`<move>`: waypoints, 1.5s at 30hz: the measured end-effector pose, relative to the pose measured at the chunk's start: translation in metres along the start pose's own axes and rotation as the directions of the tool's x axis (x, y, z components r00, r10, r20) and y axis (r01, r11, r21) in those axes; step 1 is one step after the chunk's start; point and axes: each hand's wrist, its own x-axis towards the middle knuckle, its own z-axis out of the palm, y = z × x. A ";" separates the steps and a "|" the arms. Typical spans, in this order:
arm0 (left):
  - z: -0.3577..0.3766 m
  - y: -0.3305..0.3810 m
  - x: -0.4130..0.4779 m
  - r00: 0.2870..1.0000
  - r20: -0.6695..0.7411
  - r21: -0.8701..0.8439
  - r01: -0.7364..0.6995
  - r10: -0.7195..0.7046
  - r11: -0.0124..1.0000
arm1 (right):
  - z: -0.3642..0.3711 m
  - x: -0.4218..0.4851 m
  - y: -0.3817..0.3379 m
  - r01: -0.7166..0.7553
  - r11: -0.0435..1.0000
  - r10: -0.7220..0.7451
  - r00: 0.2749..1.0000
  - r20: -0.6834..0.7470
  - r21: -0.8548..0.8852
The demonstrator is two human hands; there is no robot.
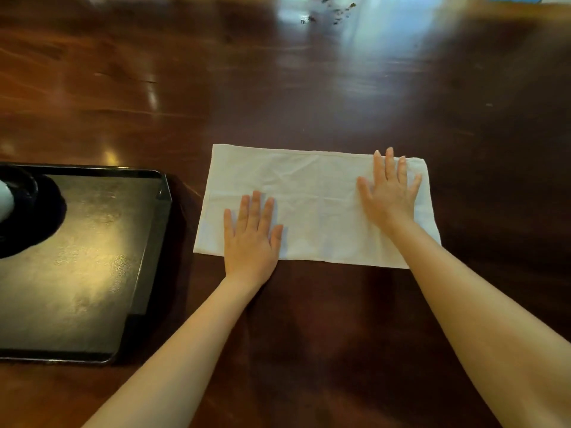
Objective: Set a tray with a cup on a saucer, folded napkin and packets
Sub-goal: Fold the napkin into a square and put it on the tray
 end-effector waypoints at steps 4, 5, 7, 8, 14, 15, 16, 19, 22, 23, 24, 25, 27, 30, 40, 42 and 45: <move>0.001 -0.002 0.000 1.000 -0.008 0.020 -0.014 0.014 1.000 | 0.018 -0.057 -0.079 0.315 0.949 -0.315 0.949 0.005 -0.013; 0.002 -0.004 0.000 1.000 -0.010 0.015 -0.019 0.019 1.000 | 0.026 -0.072 -0.095 0.359 0.933 -0.358 0.932 0.050 -0.020; 0.002 -0.014 -0.004 1.000 -0.030 0.013 0.003 -0.003 1.000 | 0.039 -0.090 -0.102 0.363 0.931 -0.359 0.928 0.104 -0.033; 0.002 -0.020 -0.006 0.999 -0.045 0.020 0.021 -0.021 1.000 | 0.040 -0.093 -0.093 0.340 0.939 -0.335 0.937 0.098 -0.040; -0.003 -0.043 -0.012 0.999 0.027 0.028 -0.033 0.032 0.999 | 0.025 -0.101 0.005 0.144 0.987 -0.137 0.986 0.091 -0.068; -0.004 -0.049 -0.013 0.995 0.056 0.040 -0.082 0.080 0.996 | 0.021 -0.102 0.020 0.120 0.990 -0.113 0.988 0.104 -0.069; -0.006 -0.057 -0.013 0.986 0.094 0.056 -0.145 0.140 0.988 | 0.017 -0.102 0.033 0.122 0.991 -0.113 0.985 0.127 -0.063; -0.014 -0.076 -0.013 0.925 0.230 0.093 -0.331 0.303 0.939 | 0.008 -0.099 0.057 0.240 0.970 -0.226 0.945 0.235 -0.032; -0.023 -0.080 -0.010 0.870 0.340 0.119 -0.416 0.356 0.902 | -0.005 -0.096 0.077 0.404 0.915 -0.382 0.856 0.347 0.011; -0.026 -0.081 -0.010 0.859 0.362 0.141 -0.435 0.363 0.889 | -0.010 -0.095 0.084 0.455 0.890 -0.430 0.822 0.373 0.023; -0.029 -0.081 -0.011 0.849 0.367 0.163 -0.460 0.379 0.873 | -0.015 -0.095 0.091 0.491 0.871 -0.461 0.794 0.397 0.031; -0.033 -0.081 -0.014 0.841 0.345 0.195 -0.499 0.417 0.845 | -0.019 -0.095 0.097 0.508 0.861 -0.476 0.777 0.412 0.037; -0.043 -0.079 -0.022 0.803 0.290 0.318 -0.594 0.521 0.739 | -0.024 -0.096 0.106 0.522 0.852 -0.489 0.767 0.416 0.039; -0.044 -0.077 -0.030 0.743 0.265 0.441 -0.660 0.615 0.607 | -0.028 -0.102 0.110 0.581 0.813 -0.543 0.777 0.320 -0.031; -0.046 -0.062 -0.027 0.827 0.348 0.435 -0.560 0.441 0.705 | -0.041 -0.112 0.127 0.625 0.762 -0.578 0.775 0.256 -0.169; -0.052 -0.057 -0.027 0.790 0.325 0.443 -0.613 0.520 0.654 | -0.043 -0.111 0.128 0.542 0.840 -0.535 0.826 0.178 0.009; -0.060 -0.054 -0.030 0.687 0.254 0.557 -0.679 0.680 0.478 | -0.050 -0.107 0.133 0.362 0.881 -0.409 0.906 0.109 0.304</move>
